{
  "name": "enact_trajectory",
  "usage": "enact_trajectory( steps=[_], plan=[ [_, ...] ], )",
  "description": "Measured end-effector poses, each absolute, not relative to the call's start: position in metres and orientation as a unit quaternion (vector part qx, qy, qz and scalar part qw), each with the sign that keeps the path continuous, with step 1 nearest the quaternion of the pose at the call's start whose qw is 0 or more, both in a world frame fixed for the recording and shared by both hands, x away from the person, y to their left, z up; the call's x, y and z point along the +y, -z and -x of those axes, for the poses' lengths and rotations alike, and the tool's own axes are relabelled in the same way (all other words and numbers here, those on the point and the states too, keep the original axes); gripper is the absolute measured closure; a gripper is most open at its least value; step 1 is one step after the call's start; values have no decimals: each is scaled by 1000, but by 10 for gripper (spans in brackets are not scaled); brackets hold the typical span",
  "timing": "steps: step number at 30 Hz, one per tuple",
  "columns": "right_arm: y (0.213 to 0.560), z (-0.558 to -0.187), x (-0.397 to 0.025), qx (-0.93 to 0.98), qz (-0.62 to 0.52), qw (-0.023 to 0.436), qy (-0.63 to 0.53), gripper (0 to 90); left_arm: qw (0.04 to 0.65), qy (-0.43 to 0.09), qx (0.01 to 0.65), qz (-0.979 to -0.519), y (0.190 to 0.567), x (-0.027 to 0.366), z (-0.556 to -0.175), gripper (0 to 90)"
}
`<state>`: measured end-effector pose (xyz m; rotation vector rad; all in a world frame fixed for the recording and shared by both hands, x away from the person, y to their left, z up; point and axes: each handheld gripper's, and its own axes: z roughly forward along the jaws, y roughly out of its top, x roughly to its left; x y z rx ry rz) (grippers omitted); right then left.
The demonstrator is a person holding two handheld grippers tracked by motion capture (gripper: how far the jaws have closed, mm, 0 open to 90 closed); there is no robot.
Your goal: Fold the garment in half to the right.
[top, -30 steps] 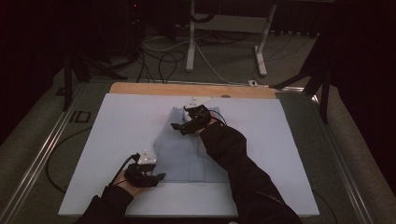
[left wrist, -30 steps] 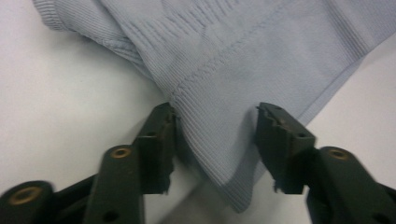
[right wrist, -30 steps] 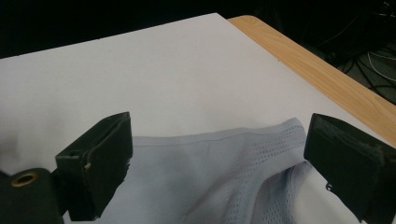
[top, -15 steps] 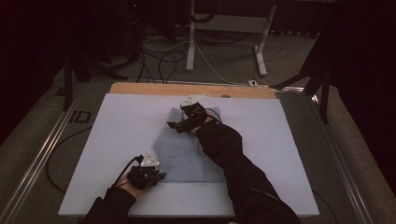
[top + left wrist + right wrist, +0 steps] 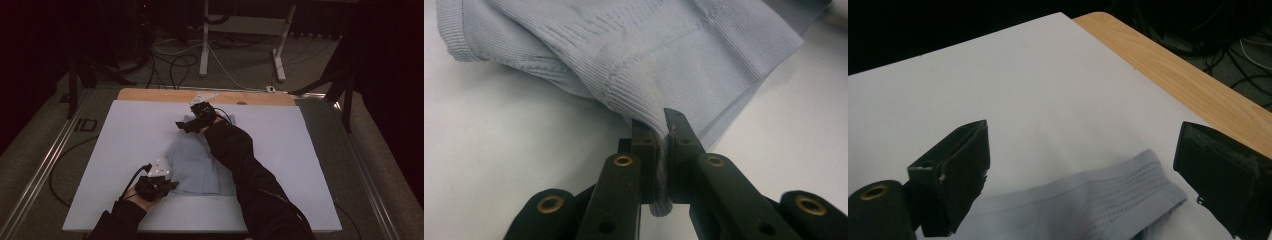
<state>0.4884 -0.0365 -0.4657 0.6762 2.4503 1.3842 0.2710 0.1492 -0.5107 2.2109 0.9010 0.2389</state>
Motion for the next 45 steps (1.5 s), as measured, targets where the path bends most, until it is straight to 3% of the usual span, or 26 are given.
enact_trajectory(
  steps=[15, 31, 45],
  plan=[
    [483, -520, -22, 828, -317, 121, -446, 89, 380, -86, 343, -855, 510, 151, -272, 866],
    [503, -543, -1, 846, -384, 119, -349, 395, 384, -86, 344, -852, 511, 150, -273, 866],
    [515, -546, 12, 867, -371, 144, -300, 549, 380, -86, 338, -857, 511, 149, -272, 866]
  ],
)
